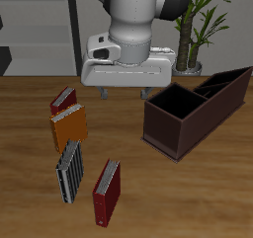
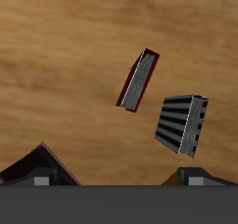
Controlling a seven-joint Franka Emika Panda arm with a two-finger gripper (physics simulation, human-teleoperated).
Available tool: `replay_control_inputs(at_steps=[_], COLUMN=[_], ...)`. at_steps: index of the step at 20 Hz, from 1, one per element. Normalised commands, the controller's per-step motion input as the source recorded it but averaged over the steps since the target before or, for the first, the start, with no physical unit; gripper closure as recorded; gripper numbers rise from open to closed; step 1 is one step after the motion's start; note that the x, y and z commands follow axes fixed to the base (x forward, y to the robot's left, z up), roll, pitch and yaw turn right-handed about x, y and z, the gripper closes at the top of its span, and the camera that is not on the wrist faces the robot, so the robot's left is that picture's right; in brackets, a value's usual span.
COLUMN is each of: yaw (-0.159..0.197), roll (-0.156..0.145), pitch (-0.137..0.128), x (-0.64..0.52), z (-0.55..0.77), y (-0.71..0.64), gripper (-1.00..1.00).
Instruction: Place the left red book into the left desk caddy's back compartment and place the striped book into the left desk caddy's left compartment and place the right red book into the left desk caddy's front compartment
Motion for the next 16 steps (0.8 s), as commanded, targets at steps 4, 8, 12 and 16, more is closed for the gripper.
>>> replay_control_inputs(at_steps=[4, 8, 12, 16], yaw=[-0.021, 0.002, -0.012, 0.002], roll=[0.007, 0.033, -0.018, 0.014], pitch=[-0.018, 0.027, -0.017, 0.028], x=[0.30, 0.31, 0.21, 0.30], z=[-0.02, -0.21, -0.18, -0.30], y=[-0.19, -0.16, -0.10, -0.08], gripper=[-1.00, -1.00, -1.00, -1.00])
